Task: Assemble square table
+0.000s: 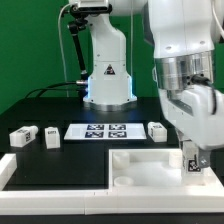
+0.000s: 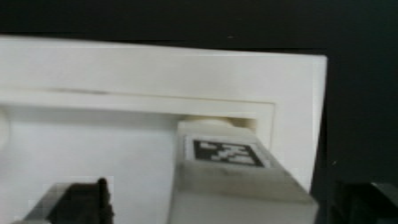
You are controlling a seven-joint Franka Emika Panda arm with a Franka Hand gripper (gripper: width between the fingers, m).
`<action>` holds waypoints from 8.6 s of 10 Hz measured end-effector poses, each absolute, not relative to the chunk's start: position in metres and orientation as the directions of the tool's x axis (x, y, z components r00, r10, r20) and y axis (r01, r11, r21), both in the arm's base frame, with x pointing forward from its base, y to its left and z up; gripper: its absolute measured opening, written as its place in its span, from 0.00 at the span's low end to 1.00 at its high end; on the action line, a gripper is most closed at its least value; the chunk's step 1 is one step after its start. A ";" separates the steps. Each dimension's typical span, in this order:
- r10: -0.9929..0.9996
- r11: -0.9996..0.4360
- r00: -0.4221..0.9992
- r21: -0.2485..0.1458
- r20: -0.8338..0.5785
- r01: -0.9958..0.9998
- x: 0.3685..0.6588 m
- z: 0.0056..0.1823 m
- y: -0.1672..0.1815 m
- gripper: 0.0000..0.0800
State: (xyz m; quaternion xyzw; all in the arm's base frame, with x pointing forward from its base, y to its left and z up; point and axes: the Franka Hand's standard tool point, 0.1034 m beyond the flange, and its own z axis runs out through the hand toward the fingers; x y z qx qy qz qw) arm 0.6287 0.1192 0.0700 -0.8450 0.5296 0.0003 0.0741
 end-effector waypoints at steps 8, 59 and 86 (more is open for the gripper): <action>-0.338 -0.935 0.940 -0.122 0.033 -0.332 0.628 0.067 0.115 0.81; -0.725 -0.683 0.688 -0.139 0.012 -0.717 0.637 0.110 0.117 0.81; 0.165 -0.986 0.986 -0.022 0.006 0.165 0.488 0.069 0.128 0.81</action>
Offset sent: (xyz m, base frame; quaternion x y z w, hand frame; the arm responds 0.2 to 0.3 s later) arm 0.0000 0.0000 0.0000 0.0000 0.0000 -0.1938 0.9810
